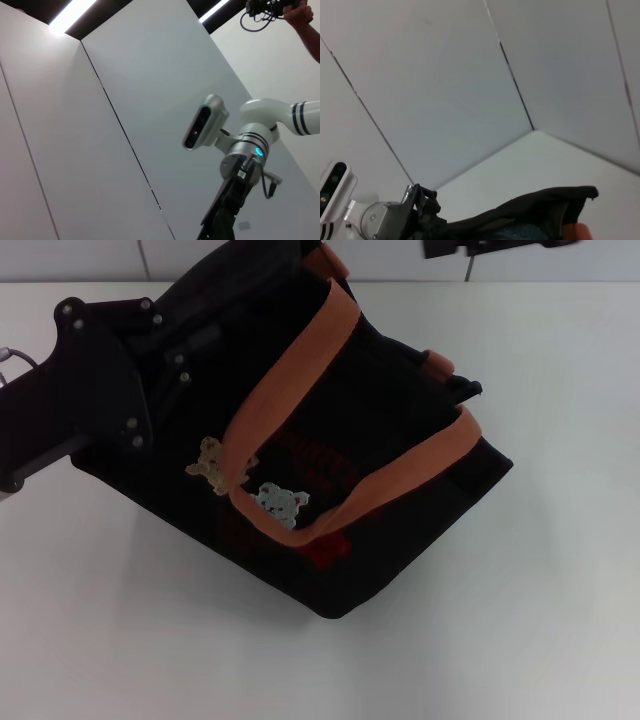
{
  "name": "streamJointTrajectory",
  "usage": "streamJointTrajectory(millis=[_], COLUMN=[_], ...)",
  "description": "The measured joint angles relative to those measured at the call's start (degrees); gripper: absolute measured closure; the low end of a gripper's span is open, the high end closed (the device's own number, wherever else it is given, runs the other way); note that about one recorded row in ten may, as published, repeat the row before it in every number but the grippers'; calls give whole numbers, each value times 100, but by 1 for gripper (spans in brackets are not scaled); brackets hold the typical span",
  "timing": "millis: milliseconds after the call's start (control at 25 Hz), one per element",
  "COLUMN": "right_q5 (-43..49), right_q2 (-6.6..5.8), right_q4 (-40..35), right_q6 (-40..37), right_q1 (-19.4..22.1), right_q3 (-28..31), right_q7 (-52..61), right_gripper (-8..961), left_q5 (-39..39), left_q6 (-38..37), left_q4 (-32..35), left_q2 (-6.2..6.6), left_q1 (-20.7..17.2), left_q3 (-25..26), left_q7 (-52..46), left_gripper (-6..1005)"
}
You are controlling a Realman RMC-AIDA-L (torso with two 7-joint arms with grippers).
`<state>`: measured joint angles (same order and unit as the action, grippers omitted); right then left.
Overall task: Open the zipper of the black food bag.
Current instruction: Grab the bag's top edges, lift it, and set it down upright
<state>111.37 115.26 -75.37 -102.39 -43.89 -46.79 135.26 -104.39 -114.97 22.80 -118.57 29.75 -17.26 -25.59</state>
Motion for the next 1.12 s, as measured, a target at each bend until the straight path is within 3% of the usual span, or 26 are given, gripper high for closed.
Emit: streamJointTrajectory(millis=[280,560,880,1120], right_q5=[540,927,1451,1545], right_q2=[11,80,246,299], right_q4=[77,220,397,516], right_q6=[77,279,557,644], right_q1=[-529,-796,-1018,-1112], right_q3=[-502,-918,-998,-1006], right_q7=[701,914,965,975], right_gripper=[285,332,378,400], left_q5=[8,15,16,18], left_q6=[-1,-13,-17,-17], left_q4=[-3,-8,-8,-7], left_q2=[0,0,1,1], left_q1=[2,12,34,57], left_q3=[3,4,-14,-25], left_q7=[3,41,72,72], left_gripper=[885,886,886,885])
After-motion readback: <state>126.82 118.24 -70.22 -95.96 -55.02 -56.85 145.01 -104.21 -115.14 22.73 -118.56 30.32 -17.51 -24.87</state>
